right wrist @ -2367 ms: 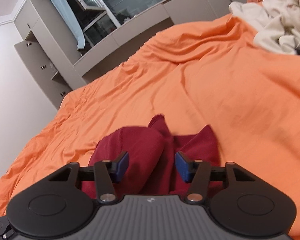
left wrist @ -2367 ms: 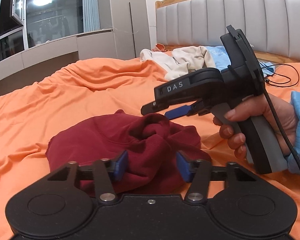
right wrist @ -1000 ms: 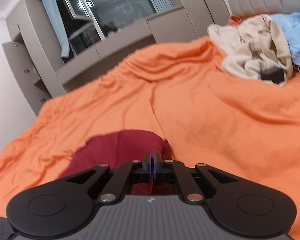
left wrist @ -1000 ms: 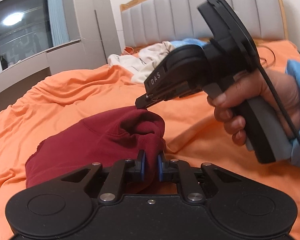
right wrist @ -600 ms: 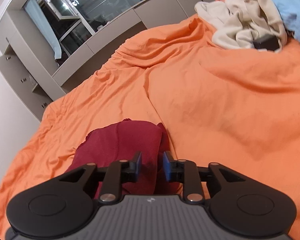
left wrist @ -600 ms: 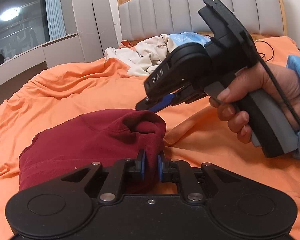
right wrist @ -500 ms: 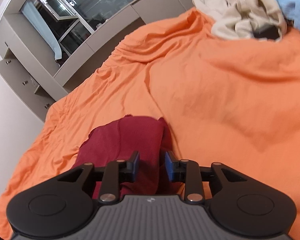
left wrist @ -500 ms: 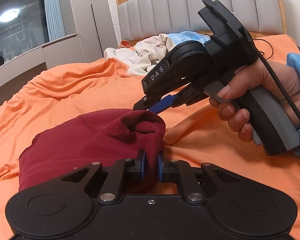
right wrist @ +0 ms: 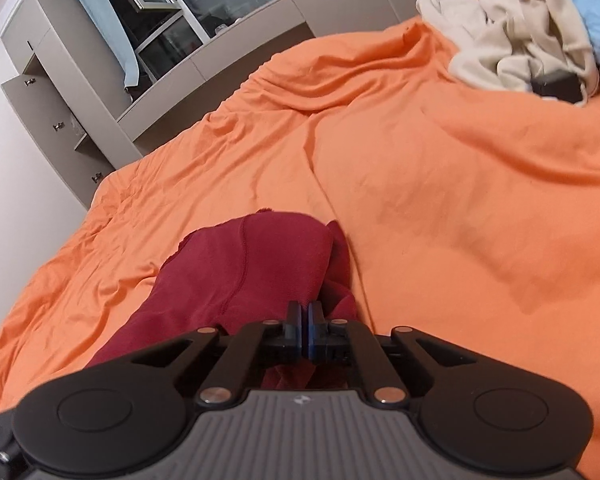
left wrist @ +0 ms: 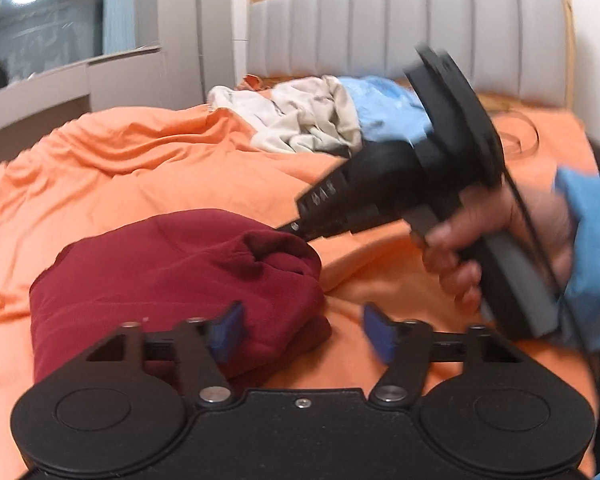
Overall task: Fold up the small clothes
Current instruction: 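Open the left gripper, then press and release the sweater with the right gripper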
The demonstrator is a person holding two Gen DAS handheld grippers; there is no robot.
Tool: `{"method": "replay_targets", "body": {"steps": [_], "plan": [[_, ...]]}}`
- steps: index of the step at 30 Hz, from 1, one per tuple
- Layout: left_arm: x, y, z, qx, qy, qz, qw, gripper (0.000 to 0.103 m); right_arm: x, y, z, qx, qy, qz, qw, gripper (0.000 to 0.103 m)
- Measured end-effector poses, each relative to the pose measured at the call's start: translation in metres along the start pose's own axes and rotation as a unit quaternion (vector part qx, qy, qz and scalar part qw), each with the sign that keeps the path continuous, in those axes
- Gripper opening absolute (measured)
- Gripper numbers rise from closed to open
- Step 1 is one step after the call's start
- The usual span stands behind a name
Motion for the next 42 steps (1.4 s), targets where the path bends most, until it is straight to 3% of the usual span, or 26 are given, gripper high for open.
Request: {"method": "replay_targets", "body": {"steps": [3,8,12,17,20,24,27,31,34,37,42], "plan": [[-0.010,0.005,-0.012,-0.038,0.011,0.003,0.9992,0.084,-0.006,0.002,0.001,-0.007,-0.009,0.013,1.000,0.003],[-0.028,0.014,-0.046,-0.112,0.070,0.008,0.9912,0.094,-0.009,0.001,-0.002,-0.024,-0.018,0.014,0.999,0.003],[-0.043,0.014,-0.087,-0.160,0.142,0.018,0.9766,0.101,-0.009,0.002,-0.004,-0.029,-0.023,0.017,0.999,0.003],[-0.048,-0.002,-0.129,-0.212,0.202,-0.012,0.9562,0.101,-0.008,0.000,-0.008,-0.047,-0.031,0.015,0.998,0.003],[-0.048,-0.014,-0.145,-0.255,0.204,-0.029,0.9447,0.102,-0.005,-0.002,-0.010,-0.055,-0.034,0.009,0.998,0.003],[-0.044,-0.024,-0.151,-0.281,0.194,-0.037,0.9392,0.102,-0.004,-0.003,-0.008,-0.058,-0.038,0.003,0.998,0.006],[-0.041,-0.031,-0.149,-0.279,0.195,-0.046,0.9392,0.102,-0.006,-0.001,-0.009,-0.068,-0.053,0.012,0.996,0.030],[-0.039,-0.036,-0.144,-0.280,0.195,-0.050,0.9385,0.102,-0.010,0.000,-0.012,-0.086,-0.071,0.034,0.993,0.050],[-0.037,-0.036,-0.142,-0.271,0.198,-0.051,0.9406,0.102,-0.015,0.002,-0.013,-0.080,-0.052,0.052,0.994,0.070],[-0.036,-0.037,-0.141,-0.271,0.199,-0.054,0.9403,0.102,-0.015,0.003,-0.015,-0.082,-0.038,0.049,0.995,0.074],[-0.035,-0.041,-0.143,-0.281,0.196,-0.055,0.9380,0.103,-0.001,-0.005,-0.016,-0.102,-0.060,0.010,0.993,0.088]]}}
Point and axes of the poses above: each gripper's, at about its wrist camera, not at the fingertips, and x roughly the way its jaws point, z to its right, y to its top, the point moved 1 cm from there along x, roughly the way its jaws point, and after that the axes turned 9 degrees about z, right-handed, at the moved point
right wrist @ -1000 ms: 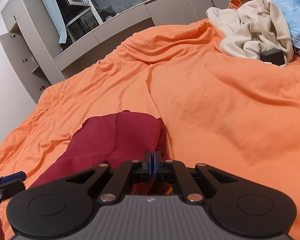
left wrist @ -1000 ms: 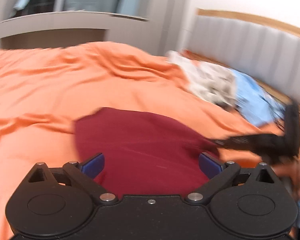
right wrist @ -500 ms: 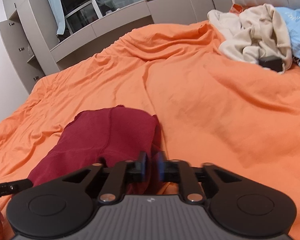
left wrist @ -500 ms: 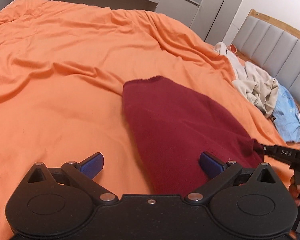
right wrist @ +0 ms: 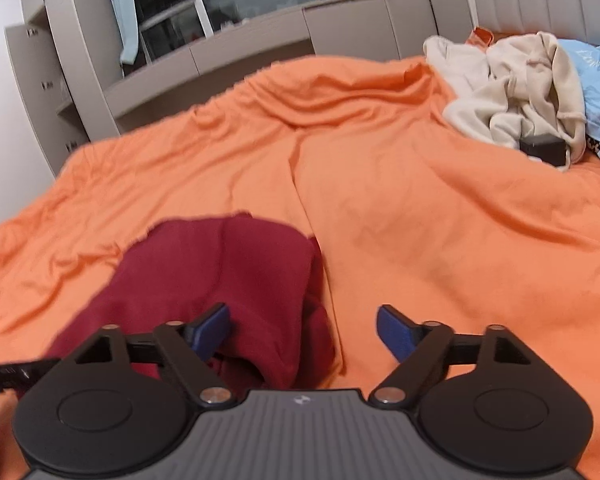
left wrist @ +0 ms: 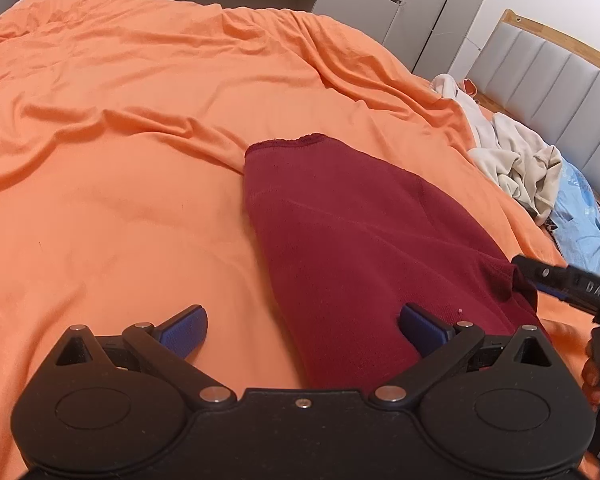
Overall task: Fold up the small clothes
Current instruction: 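Grasp the edge of the folded red sweater with the right gripper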
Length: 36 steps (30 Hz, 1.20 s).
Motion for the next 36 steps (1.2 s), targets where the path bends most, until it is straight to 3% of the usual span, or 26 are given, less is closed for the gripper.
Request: {"method": "replay_targets", "body": {"steps": [4,9,11,16,23,27,29,30,31,36], "plan": [[0.001,0.000,0.000,0.000,0.000,0.000,1.0000,0.103,0.008,-0.006,0.000,-0.013,-0.028,-0.023,0.999,0.101],[0.002,-0.001,-0.001,-0.002,-0.002,-0.003,1.0000,0.103,0.007,-0.007,0.006,0.011,-0.014,-0.019,1.000,0.101],[0.004,-0.001,-0.002,-0.005,-0.004,-0.004,1.0000,0.103,0.006,-0.006,0.009,0.017,0.001,-0.009,1.000,0.095],[0.006,-0.002,-0.003,-0.008,-0.006,-0.005,0.9999,0.103,0.013,-0.006,0.006,0.023,0.043,-0.012,0.999,0.061],[0.007,-0.003,-0.003,-0.008,-0.006,-0.005,0.9999,0.103,0.016,-0.004,0.026,0.121,0.083,-0.049,0.988,0.056],[0.007,-0.002,-0.003,-0.009,-0.006,-0.004,0.9999,0.103,0.019,-0.006,0.027,0.119,0.079,-0.054,0.988,0.055],[0.007,-0.003,-0.003,-0.009,-0.006,-0.004,0.9999,0.103,0.021,-0.006,0.026,0.115,0.076,-0.055,0.989,0.049],[0.007,-0.002,-0.003,-0.009,-0.006,-0.004,0.9999,0.103,0.019,-0.006,0.023,0.108,0.075,-0.050,0.990,0.033],[0.007,-0.002,-0.003,-0.009,-0.006,-0.005,0.9999,0.103,0.017,-0.004,0.019,0.096,0.074,-0.045,0.992,0.028],[0.007,-0.003,-0.003,-0.010,-0.006,-0.004,0.9999,0.103,-0.002,0.003,-0.005,0.039,0.091,-0.008,0.995,0.022]]}}
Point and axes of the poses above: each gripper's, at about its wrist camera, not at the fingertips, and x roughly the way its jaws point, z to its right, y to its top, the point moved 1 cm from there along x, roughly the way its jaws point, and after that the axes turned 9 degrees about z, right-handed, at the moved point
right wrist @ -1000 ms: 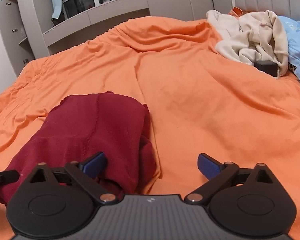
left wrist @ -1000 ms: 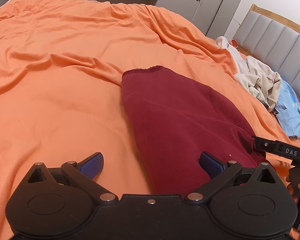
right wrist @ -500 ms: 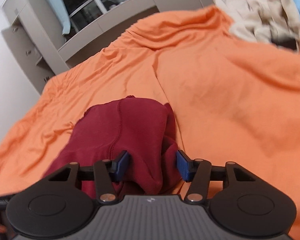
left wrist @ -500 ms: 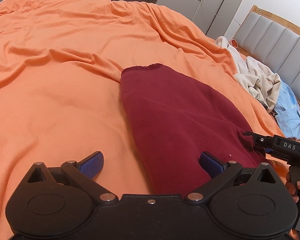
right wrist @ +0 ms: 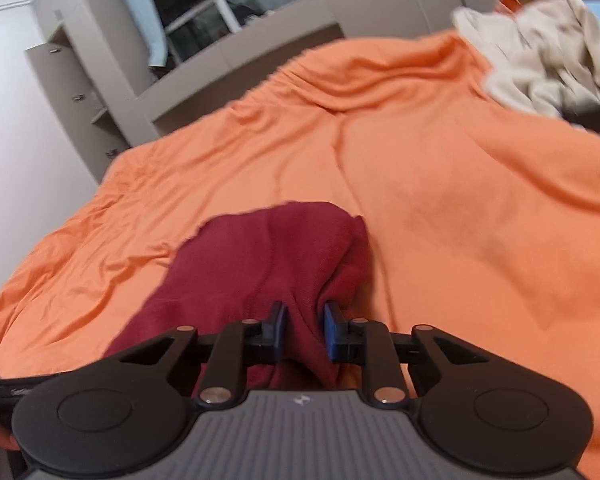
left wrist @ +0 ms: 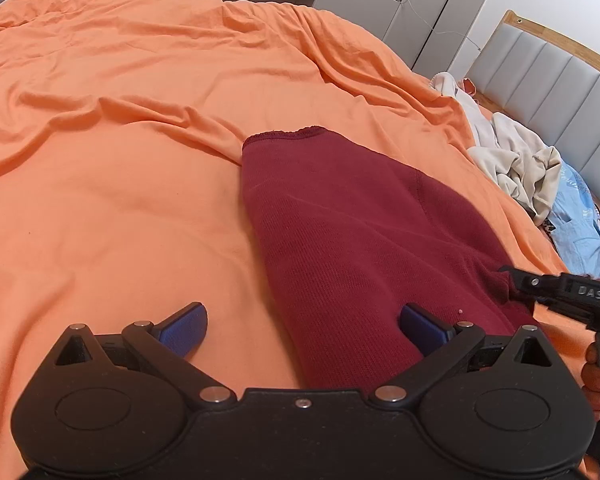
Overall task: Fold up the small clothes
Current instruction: 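Grasp the edge of the folded red sweater with the right gripper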
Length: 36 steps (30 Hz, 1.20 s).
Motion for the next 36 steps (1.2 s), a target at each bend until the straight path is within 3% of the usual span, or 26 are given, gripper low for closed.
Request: {"method": "replay_targets", "body": {"steps": [4,8,14,16,19,24,32,36], "plan": [[0.001,-0.001,0.000,0.000,0.000,0.000,1.0000,0.103,-0.003,-0.002,-0.012,-0.034,-0.006,0.001,0.999,0.022],[0.001,-0.001,0.000,0.000,0.000,0.000,1.0000,0.103,0.000,-0.001,0.000,-0.005,-0.014,-0.010,1.000,0.026],[0.001,-0.001,0.000,-0.001,-0.001,0.000,1.0000,0.103,0.001,-0.001,0.015,0.031,-0.018,-0.013,0.999,0.052],[0.001,-0.001,0.000,-0.001,-0.001,0.000,1.0000,0.103,0.002,-0.001,0.019,0.042,-0.019,-0.010,0.999,0.068],[0.002,-0.001,0.000,-0.003,-0.005,-0.002,1.0000,0.103,0.007,-0.001,0.029,0.073,-0.018,-0.005,0.997,0.074],[0.010,0.005,-0.004,-0.015,-0.017,-0.012,0.9997,0.103,0.025,-0.005,0.043,0.126,-0.015,0.001,0.992,0.075],[0.027,0.010,-0.011,-0.028,-0.031,-0.029,0.9987,0.103,0.040,-0.018,0.038,0.126,-0.017,0.015,0.992,0.077],[0.032,0.007,-0.015,-0.038,-0.039,-0.028,0.9981,0.103,0.039,-0.018,0.032,0.111,-0.025,0.022,0.993,0.065]]}}
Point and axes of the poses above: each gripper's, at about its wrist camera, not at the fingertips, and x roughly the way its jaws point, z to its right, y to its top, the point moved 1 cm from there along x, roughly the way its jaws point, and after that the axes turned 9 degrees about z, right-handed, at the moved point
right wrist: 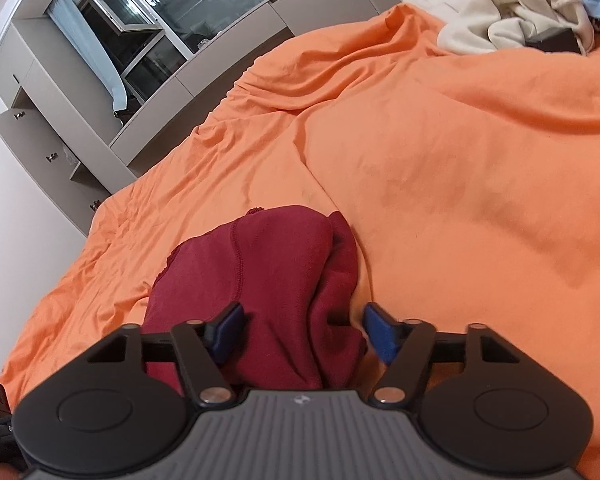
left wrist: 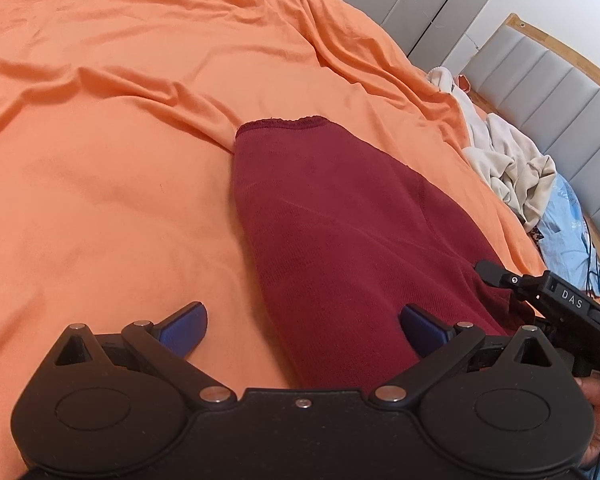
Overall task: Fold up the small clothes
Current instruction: 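Grasp the edge of the folded red sweater with the right gripper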
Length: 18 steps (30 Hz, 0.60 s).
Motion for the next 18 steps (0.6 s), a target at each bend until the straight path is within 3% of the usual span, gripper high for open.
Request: {"method": "replay_targets", "body": {"steps": [7,11,18], "plan": [[-0.001,-0.002,-0.002,0.000,-0.003,0.007,1.0000,0.103,-0.003,-0.008,-0.017,-0.055,-0.013,0.010,0.998,0.048],[-0.003,-0.003,-0.005,-0.009,-0.007,0.016,0.9998,0.103,-0.004,-0.009,-0.020,-0.064,-0.015,0.012,0.998,0.046],[-0.008,0.001,-0.018,-0.081,-0.021,0.056,0.9949,0.102,-0.004,-0.008,-0.019,-0.061,-0.016,0.010,0.998,0.047]]}}
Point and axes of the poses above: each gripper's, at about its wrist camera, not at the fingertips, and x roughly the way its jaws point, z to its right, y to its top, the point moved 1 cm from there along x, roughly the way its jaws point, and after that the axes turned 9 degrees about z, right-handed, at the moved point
